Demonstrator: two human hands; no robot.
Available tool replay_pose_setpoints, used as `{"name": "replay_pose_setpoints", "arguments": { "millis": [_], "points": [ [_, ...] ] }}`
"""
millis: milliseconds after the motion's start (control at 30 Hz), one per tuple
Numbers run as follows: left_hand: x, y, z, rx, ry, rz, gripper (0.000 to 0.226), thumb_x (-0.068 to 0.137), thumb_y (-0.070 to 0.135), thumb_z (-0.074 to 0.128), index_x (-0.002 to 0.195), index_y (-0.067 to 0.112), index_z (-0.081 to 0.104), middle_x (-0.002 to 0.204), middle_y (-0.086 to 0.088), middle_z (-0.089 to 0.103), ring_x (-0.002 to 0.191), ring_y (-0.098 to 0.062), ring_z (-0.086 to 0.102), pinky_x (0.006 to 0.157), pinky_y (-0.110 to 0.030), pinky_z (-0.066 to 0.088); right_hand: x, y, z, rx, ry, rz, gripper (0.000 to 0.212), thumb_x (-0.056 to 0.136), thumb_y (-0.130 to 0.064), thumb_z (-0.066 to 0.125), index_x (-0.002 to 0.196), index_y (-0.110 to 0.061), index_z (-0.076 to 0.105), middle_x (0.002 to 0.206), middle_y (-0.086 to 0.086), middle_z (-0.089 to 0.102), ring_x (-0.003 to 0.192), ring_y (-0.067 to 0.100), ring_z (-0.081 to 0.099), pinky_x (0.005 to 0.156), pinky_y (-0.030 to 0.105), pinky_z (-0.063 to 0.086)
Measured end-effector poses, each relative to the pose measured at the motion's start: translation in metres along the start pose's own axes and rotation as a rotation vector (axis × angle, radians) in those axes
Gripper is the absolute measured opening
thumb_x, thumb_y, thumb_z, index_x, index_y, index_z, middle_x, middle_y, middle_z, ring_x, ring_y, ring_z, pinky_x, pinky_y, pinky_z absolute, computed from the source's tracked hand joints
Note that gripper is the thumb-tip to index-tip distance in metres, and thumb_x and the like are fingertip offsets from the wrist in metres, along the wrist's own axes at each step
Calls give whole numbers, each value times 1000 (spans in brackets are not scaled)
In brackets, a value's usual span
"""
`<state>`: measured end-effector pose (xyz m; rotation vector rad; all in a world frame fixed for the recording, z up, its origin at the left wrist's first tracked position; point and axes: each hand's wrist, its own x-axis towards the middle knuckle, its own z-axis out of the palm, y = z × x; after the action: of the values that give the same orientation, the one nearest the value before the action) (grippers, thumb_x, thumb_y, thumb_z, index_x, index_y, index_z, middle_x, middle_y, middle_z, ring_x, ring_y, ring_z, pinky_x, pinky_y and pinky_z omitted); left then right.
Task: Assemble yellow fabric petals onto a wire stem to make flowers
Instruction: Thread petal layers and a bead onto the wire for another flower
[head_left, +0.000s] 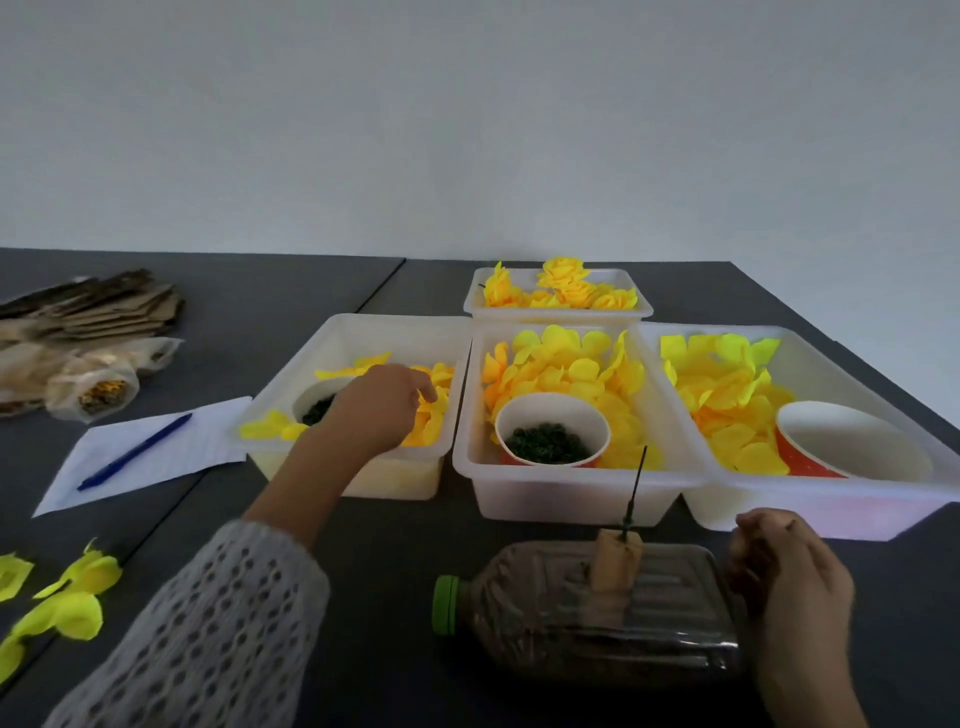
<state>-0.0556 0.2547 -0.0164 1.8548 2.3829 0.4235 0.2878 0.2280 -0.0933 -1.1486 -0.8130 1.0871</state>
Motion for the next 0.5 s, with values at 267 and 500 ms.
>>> {"name": "replay_pose_setpoints", "arguments": {
  "millis": [267,500],
  "points": [
    [33,-10,30,-40,-53,5,8,93,25,60,100,27,63,113,-4,63,95,-20,61,88,-44,53,13,6,-4,-126,-2,153,20,95,-18,51,84,-10,65,75,9,56,74,23,53,68,36,44],
    [25,-12,27,-257,250,2,7,93,23,59,86,25,61,97,-2,65,73,-15,61,63,-32,54,9,4,0,-164,-53,80,23,95,-12,48,78,-6,63,71,9,54,71,24,51,66,35,43]
  ]
}}
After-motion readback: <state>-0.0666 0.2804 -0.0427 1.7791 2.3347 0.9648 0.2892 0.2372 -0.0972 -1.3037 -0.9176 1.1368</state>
